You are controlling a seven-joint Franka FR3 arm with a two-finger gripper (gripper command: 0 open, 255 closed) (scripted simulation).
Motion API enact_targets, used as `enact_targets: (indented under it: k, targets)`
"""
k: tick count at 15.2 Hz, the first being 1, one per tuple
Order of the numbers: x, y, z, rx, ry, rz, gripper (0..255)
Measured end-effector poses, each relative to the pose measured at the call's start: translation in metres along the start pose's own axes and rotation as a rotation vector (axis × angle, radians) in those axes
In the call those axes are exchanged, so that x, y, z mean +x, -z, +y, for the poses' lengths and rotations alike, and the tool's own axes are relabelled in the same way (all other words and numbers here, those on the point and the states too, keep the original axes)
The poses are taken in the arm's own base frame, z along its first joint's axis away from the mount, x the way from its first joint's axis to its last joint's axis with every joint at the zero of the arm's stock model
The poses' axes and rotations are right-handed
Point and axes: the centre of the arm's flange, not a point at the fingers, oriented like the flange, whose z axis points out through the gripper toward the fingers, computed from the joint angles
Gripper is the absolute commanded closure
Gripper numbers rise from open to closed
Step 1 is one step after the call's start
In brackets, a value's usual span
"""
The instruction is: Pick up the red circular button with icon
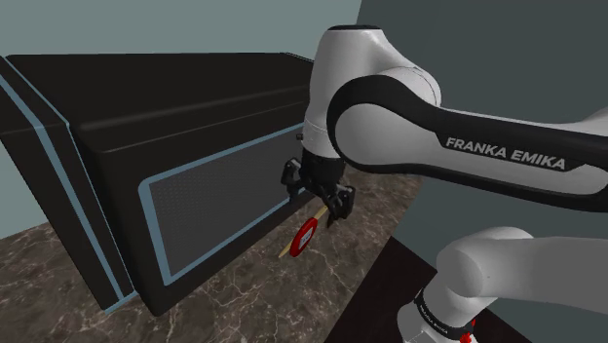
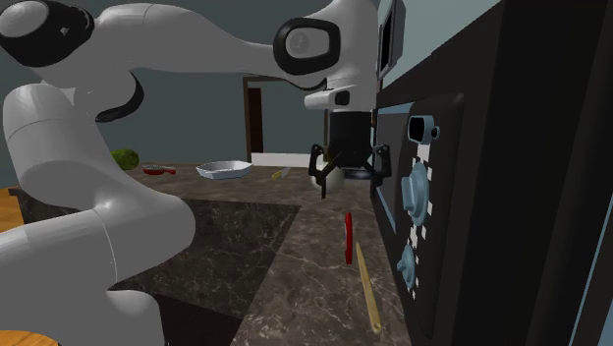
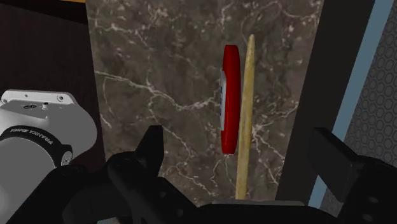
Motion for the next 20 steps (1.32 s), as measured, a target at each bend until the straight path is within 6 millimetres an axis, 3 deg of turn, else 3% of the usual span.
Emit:
enact_targets:
  k: [4,5,8,15,20]
  targets:
    - [-0.004,-0.014,0.001,0.012,-0.002,0.0,0]
    - [-0.004,-0.015,0.001,0.016,-0.003,-0.001,255]
    - [-0.001,-0.028,-0.001,0.002,-0.004,-0.005,255]
    - [-0.001,-0.029,-0.002,0.002,-0.005,-0.006,255]
    - [0.0,-0.009,-0.003,-0.001,-0.005,-0.006,255]
